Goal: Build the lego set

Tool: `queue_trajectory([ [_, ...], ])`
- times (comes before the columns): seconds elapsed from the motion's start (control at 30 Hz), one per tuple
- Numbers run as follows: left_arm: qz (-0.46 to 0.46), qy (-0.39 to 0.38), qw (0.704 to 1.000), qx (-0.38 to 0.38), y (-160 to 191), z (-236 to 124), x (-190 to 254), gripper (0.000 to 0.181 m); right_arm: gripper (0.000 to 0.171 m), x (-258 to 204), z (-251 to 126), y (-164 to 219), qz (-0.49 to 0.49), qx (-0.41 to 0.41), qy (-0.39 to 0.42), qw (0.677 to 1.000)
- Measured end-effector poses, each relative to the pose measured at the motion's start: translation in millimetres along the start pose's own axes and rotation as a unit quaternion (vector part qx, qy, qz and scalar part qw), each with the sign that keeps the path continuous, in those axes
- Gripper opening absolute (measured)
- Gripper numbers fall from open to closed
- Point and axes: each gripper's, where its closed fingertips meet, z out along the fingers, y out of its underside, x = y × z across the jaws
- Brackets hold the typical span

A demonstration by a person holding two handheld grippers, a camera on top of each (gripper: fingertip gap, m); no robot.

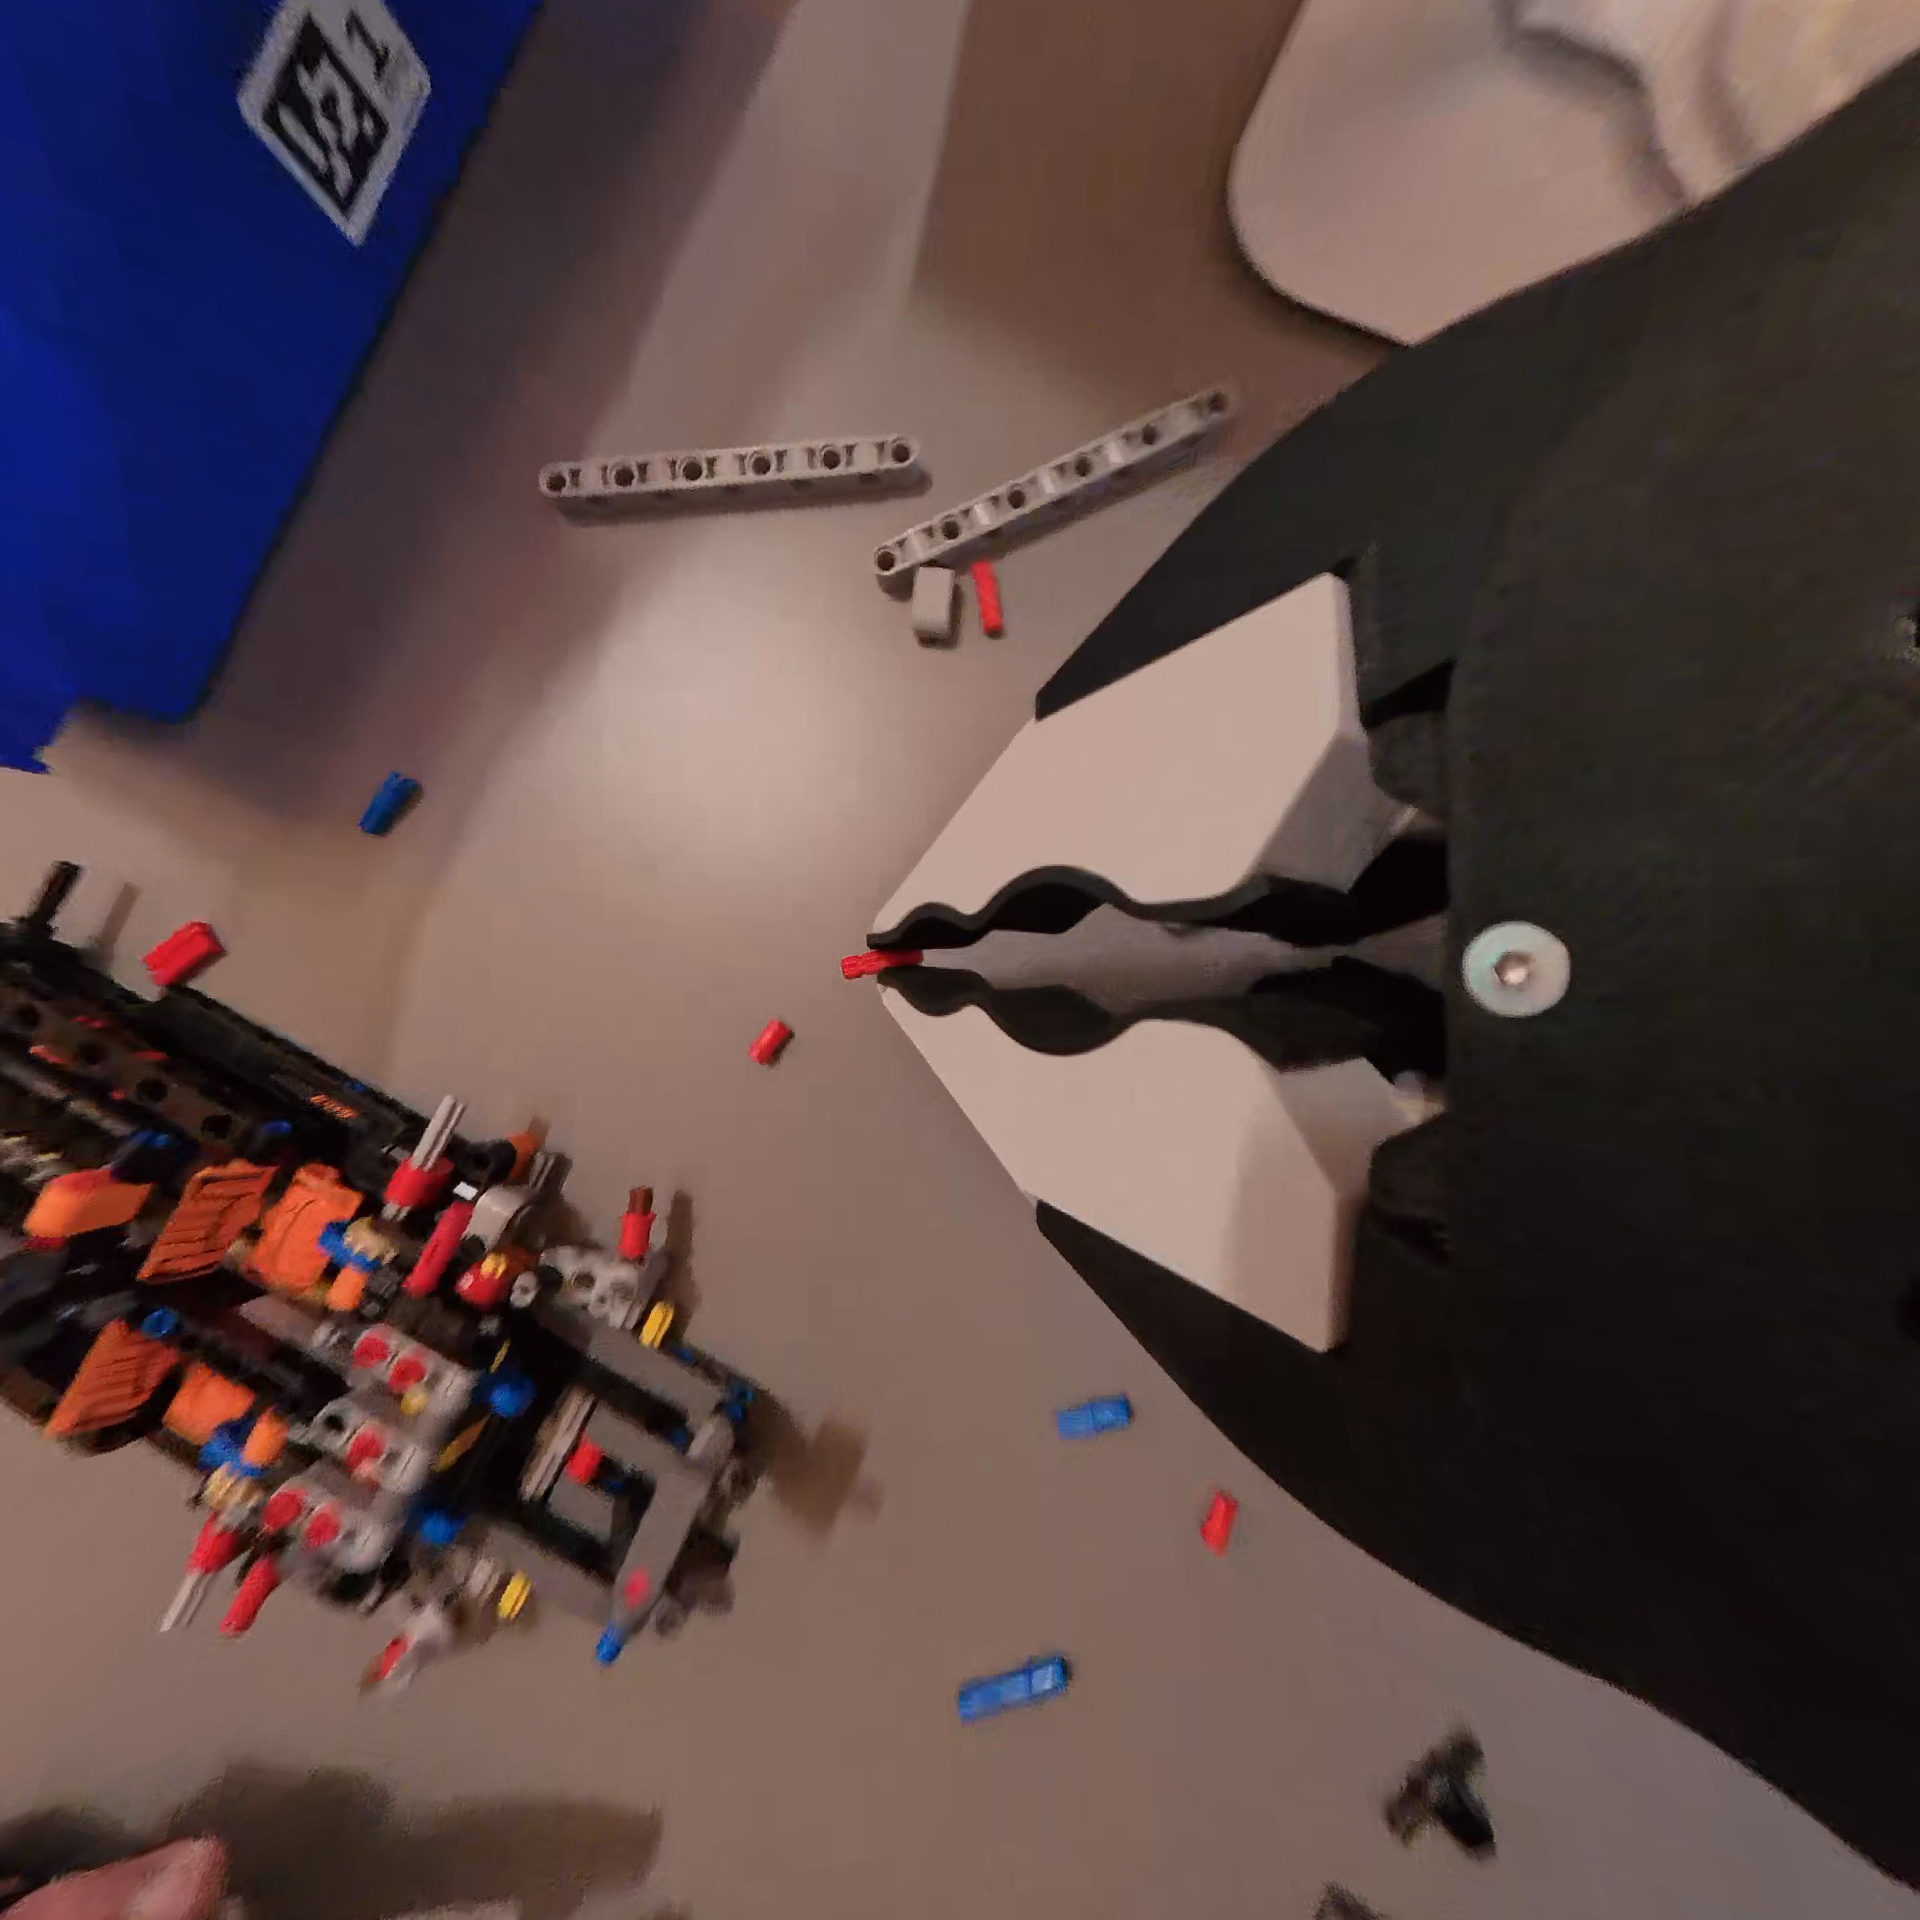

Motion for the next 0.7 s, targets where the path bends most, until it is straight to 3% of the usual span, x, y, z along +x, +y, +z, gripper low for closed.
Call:
queue_trajectory([
  [0.17,0.036,0.028,0.999,-0.005,-15.3,15.4,20.9,0.018,0.001,-62.8,-56.1,-3.0,0.043,0.017,0.042,0.998],
  [0.27,0.07,0.046,0.996,-0.025,-20.5,31.8,32.4,0.021,0.001,-113.6,-69.2,13.9,0.079,0.002,0.058,0.995],
  [0.5,0.119,0.079,0.988,-0.066,-19.7,65.9,56.6,0.027,0.001,-205.8,-49.8,48.7,0.188,0.019,0.062,0.98],
  [0.7,0.151,0.069,0.98,-0.106,-8.5,85.3,62.7,0.022,0.001,-220.7,-30.1,56.1,0.211,0.037,0.084,0.973],
])
